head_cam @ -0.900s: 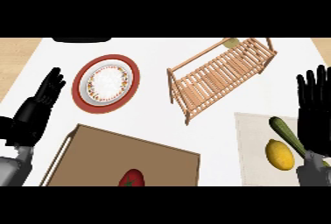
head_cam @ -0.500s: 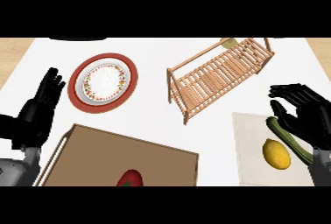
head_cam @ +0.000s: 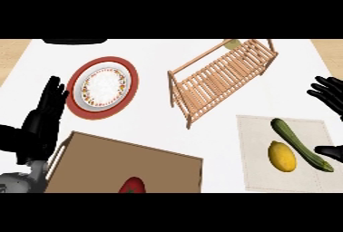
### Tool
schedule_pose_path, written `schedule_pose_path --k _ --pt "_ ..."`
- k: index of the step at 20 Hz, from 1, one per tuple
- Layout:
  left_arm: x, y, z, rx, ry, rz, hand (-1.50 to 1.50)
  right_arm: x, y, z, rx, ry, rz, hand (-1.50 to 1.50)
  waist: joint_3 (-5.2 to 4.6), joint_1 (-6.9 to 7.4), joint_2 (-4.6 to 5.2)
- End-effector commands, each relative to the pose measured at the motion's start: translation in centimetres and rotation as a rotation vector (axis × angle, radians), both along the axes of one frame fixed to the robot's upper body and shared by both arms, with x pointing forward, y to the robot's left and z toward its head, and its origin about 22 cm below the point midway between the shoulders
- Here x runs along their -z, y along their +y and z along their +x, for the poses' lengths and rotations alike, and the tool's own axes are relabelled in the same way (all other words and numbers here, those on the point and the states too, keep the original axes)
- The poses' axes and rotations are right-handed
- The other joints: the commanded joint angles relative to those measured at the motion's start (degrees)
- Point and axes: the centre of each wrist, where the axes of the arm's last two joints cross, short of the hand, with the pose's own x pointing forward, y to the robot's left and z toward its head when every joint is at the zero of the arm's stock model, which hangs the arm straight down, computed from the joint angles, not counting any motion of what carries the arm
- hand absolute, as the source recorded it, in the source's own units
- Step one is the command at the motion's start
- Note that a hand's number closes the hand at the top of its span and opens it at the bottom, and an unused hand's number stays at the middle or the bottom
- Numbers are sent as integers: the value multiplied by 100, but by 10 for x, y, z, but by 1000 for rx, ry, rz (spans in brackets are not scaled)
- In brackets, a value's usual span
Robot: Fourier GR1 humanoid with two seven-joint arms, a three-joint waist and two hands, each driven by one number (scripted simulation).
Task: Pick the lemon from the placemat and place it in the tiered shelf
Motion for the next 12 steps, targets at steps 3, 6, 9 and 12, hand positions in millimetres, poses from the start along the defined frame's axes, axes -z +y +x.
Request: schedule_pose_path --k 3,6,9,12 --pt "8 -9 -3 -21 5 -5 0 -67 -17 -6 -210 24 -408 -150 -12 -46 0" --pt "-1 2 -3 -33 12 -3 0 -87 -3 -15 -287 49 -587 -150 -12 -80 -23" --pt "4 -4 -3 -12 9 3 0 -123 15 -15 -227 -12 -878 -150 -21 -57 -21" --pt "2 5 -1 -7 20 -7 0 -126 45 -25 -213 -17 -1046 -150 -24 -35 -6"
